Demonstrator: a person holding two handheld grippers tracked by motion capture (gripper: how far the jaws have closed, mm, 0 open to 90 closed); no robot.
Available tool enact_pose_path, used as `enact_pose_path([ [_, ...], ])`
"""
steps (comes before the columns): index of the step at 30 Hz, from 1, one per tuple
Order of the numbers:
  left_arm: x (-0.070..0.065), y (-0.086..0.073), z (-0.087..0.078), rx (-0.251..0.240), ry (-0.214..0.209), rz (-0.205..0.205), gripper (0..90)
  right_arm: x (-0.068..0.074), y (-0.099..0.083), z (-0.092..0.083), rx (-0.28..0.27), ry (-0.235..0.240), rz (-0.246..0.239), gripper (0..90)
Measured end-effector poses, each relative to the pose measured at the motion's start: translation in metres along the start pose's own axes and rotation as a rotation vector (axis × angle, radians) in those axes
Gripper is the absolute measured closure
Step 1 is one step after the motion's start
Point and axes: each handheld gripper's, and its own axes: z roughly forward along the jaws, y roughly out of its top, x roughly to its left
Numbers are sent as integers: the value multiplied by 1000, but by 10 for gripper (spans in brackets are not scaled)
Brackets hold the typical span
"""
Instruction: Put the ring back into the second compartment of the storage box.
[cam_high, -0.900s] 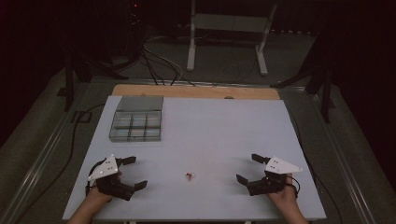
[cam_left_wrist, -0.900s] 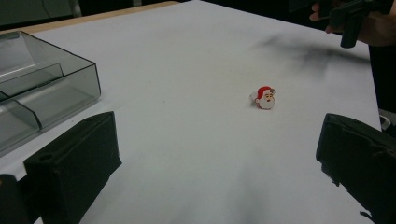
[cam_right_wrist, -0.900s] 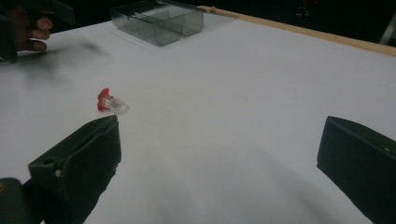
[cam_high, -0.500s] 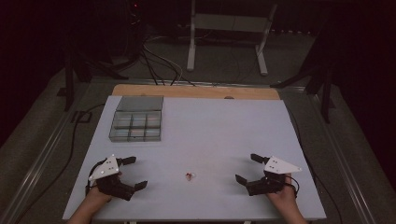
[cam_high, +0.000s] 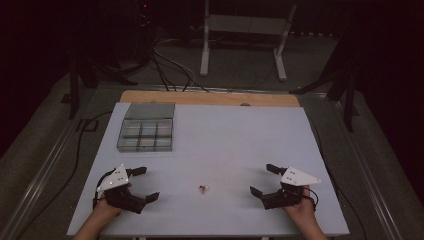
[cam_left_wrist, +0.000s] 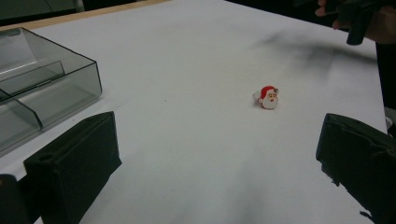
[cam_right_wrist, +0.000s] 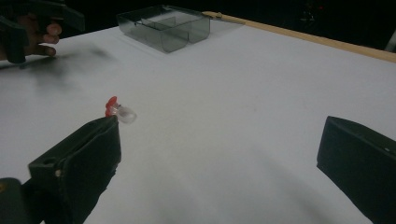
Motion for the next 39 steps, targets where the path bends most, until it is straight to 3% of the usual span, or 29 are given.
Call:
enact_pose_path([
  [16, -6, 13, 8, 22, 4, -14, 6, 1, 2, 1, -8, -6, -1, 0],
  [31, -16, 26, 24, 34, -31, -12, 6, 2, 2, 2, 1, -2, -1, 0],
  [39, -22, 32, 34, 35, -75, -17, 6, 2, 2, 3, 2, 1, -3, 0],
])
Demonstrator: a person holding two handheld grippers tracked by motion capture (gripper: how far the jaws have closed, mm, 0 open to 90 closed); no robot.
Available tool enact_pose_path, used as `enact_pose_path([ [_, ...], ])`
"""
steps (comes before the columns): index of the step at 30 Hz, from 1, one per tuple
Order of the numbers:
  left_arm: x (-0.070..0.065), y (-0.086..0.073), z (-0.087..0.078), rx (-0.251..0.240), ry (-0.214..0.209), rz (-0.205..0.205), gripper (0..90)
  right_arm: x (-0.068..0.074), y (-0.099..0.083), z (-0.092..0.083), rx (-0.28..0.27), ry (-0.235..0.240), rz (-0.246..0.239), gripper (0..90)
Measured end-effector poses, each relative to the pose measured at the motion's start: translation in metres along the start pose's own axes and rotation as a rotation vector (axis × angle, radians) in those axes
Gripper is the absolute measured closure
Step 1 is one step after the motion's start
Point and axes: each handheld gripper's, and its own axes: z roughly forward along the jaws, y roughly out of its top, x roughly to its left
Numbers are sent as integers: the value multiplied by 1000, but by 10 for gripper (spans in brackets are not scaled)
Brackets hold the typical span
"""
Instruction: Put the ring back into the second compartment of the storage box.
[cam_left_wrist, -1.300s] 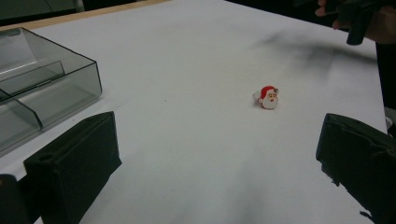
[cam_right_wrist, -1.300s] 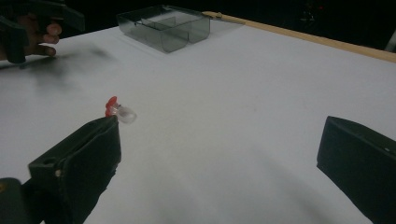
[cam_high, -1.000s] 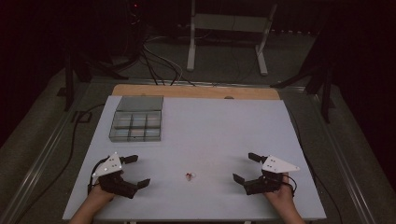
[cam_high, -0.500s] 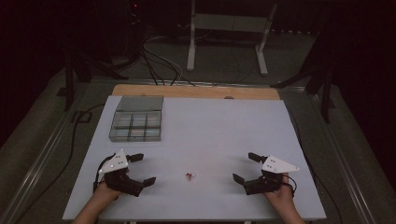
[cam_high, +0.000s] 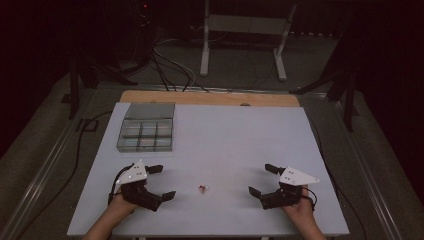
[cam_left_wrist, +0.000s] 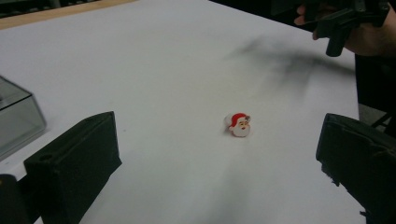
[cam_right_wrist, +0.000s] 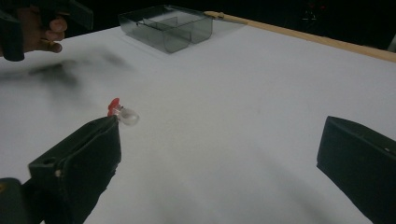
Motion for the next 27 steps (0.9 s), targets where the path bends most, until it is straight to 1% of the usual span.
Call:
enact_pose_path([
  [10, -9, 8, 19, 21, -24, 8, 6, 0, 0, -1, -1, 0, -1, 0],
  [12, -11, 9, 23, 25, -24, 4, 6, 0, 0, -1, -2, -1, -2, 0],
  [13, -11, 10, 24, 21, -30, -1, 6, 0, 0, -1, -2, -1, -1, 0],
  [17, -15, 13, 33, 25, -26, -7, 6, 0, 0, -1, -3, 0, -1, 0],
  [19, -17, 14, 37, 25, -33, -10, 6, 0, 0, -1, -3, 1, 1, 0],
  [25, -23, 15, 51, 57, -26, -12, 7, -1, 0, -1, -1, 2, 5, 0],
  [26, -23, 15, 51, 57, -26, -12, 6, -1, 0, -1, -1, 2, 5, 0],
  [27, -25, 15, 55, 64, -25, -19, 6, -1, 0, -1, 0, 1, 4, 0],
])
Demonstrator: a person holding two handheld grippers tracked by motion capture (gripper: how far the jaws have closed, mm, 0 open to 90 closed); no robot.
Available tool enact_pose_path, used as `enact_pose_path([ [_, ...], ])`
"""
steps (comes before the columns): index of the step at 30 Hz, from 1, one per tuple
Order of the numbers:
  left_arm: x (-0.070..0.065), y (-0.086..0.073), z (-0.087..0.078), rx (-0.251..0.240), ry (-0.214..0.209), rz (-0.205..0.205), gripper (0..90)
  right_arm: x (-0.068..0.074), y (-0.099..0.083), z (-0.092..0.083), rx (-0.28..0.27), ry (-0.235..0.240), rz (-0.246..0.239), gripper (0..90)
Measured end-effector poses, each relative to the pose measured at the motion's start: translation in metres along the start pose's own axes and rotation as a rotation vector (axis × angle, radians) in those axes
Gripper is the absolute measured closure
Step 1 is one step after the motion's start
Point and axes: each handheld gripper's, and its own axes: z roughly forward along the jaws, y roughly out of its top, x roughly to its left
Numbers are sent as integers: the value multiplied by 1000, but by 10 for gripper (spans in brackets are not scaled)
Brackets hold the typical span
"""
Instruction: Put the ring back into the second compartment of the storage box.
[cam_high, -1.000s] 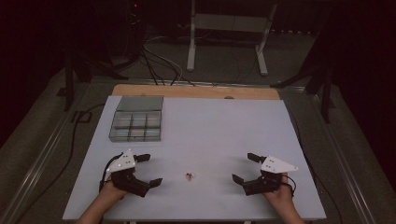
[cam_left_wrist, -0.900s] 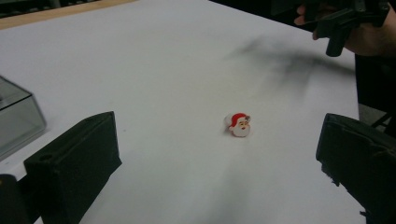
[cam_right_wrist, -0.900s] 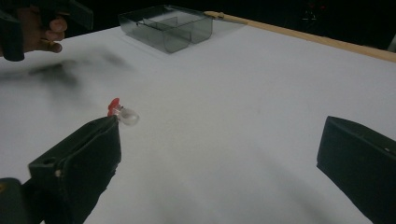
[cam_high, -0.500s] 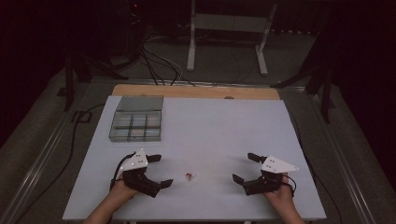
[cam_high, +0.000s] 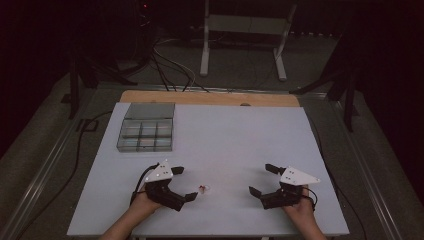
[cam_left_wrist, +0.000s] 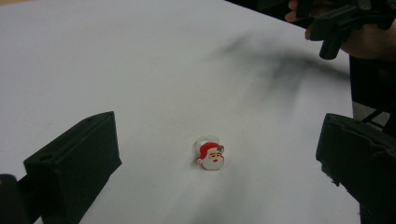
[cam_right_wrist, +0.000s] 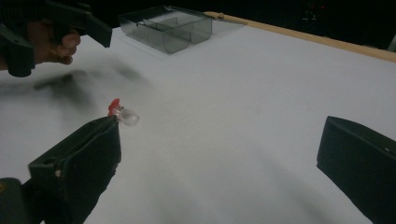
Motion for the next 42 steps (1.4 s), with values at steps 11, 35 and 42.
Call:
enact_pose_path([
  [11, -11, 1, 13, 7, 55, -2, 6, 0, 0, 0, 2, 1, -1, 0],
  [35, -27, -1, 32, 129, 135, 71, 7, 0, 0, 0, 5, 4, 6, 0],
  [42, -26, -3, 38, 193, 136, 57, 33, 0, 0, 0, 5, 6, 7, 0],
])
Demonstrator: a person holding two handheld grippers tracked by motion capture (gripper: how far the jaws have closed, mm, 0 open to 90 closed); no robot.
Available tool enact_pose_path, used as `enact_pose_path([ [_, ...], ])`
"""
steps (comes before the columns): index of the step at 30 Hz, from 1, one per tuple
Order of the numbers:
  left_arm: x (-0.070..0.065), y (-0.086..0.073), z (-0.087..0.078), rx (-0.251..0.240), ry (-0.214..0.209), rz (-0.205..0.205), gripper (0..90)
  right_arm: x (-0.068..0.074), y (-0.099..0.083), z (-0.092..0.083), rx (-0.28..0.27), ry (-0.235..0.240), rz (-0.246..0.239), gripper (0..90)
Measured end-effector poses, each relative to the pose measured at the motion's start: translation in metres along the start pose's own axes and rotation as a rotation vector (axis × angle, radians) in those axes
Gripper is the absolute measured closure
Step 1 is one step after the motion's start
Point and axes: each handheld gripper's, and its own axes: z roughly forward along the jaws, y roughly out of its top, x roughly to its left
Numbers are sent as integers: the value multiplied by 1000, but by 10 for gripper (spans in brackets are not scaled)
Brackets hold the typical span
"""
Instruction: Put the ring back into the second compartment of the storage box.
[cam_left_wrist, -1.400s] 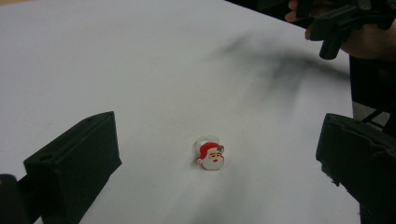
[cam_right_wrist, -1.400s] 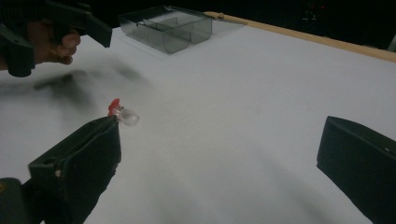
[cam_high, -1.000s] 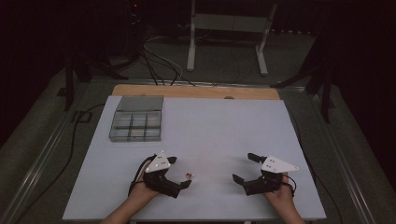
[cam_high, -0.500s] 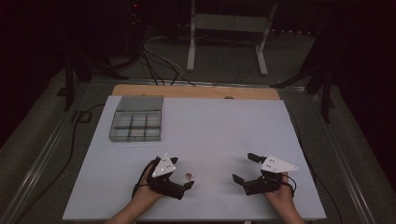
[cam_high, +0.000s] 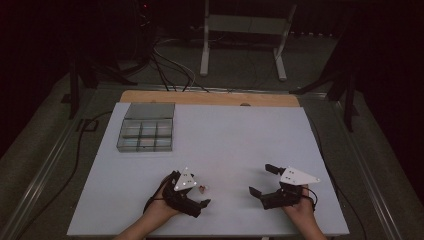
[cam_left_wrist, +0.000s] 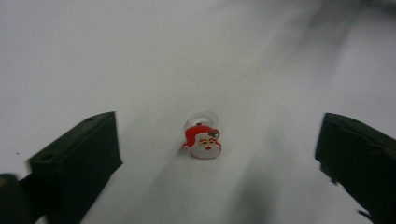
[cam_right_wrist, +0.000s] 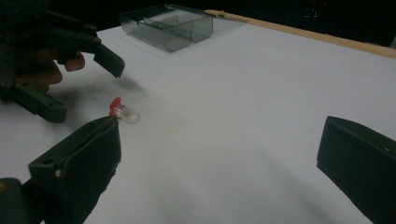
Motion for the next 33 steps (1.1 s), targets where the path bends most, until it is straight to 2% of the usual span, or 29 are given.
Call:
enact_pose_path([
  [3, 1, -1, 2, 25, -2, -6, 55, 0, 0, 0, 1, 1, -1, 0],
  [7, 1, -1, 6, 56, 10, 8, 76, 0, 0, 0, 1, 1, 0, 0],
  [9, 0, -2, 5, 44, 11, 9, 158, 0, 0, 0, 2, 3, 1, 0],
  [13, 0, -1, 6, 52, 5, 28, 208, 0, 0, 0, 1, 2, 1, 0],
  [18, -1, -2, 10, 69, 17, 49, 271, 0, 0, 0, 2, 4, 1, 0],
  [23, -1, -1, 10, 66, 28, 62, 426, 0, 0, 0, 4, 2, 3, 0],
  [28, -3, -1, 13, 68, 27, 82, 509, 0, 0, 0, 4, 3, 1, 0],
  [33, -3, 0, 16, 76, 36, 87, 555, 0, 0, 0, 4, 2, 3, 0],
])
